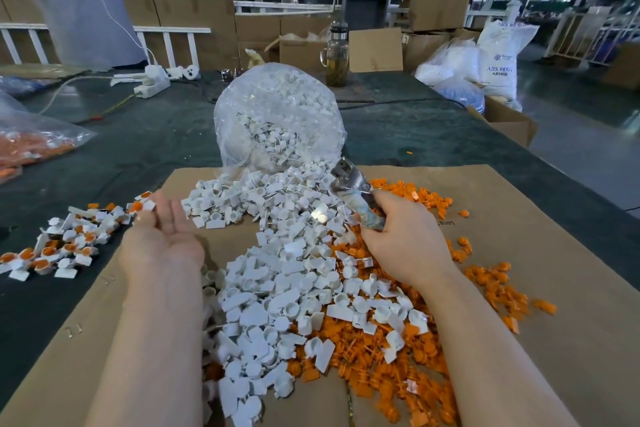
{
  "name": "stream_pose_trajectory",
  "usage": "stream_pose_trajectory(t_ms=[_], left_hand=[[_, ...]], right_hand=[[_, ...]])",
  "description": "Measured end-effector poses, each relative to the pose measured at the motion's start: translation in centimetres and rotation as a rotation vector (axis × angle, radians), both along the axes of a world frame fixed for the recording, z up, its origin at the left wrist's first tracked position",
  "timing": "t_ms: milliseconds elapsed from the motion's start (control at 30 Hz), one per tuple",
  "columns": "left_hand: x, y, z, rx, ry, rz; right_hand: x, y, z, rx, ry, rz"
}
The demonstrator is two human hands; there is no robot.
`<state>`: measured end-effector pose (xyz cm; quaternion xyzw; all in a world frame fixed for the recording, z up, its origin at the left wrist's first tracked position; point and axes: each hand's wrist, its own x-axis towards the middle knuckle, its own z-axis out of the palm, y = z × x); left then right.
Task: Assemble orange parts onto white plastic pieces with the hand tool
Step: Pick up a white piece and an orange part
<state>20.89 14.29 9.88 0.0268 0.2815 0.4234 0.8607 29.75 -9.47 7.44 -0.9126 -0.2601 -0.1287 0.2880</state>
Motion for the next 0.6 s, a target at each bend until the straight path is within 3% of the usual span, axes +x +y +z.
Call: stream_pose_trajectory(t_ms=[167, 300, 400, 433, 500, 600], left_hand=[[-0.3, 1.5, -0.7, 0.018, 0.026, 0.069], [-0.5, 2.3, -1.1, 0.059, 0.073, -0.036], [0.2, 3.0, -1.0, 0.158, 0.274, -0.139], [0.5, 3.3, -1.2, 0.259, 0.396, -0.142], [0.6, 3.1, -1.2, 0.498, 0.875, -0.079], [1.4, 3.1, -1.9, 0.902, 1.425, -0.314]], right_hand=[[0.0, 0.2, 0.0, -0.028, 0.005, -0.014], [0.0, 0.1, 0.0, -0.027, -0.002, -0.019], [0.0, 0.0, 0.0, -0.044, -0.006, -0.041], [0.0, 0.0, 0.0, -0.04, -0.003, -0.053], [0.1, -0.1, -0.1, -0.022, 0.007, -0.081], [0.2, -0.3, -0.2, -0.03, 0.013, -0.105]])
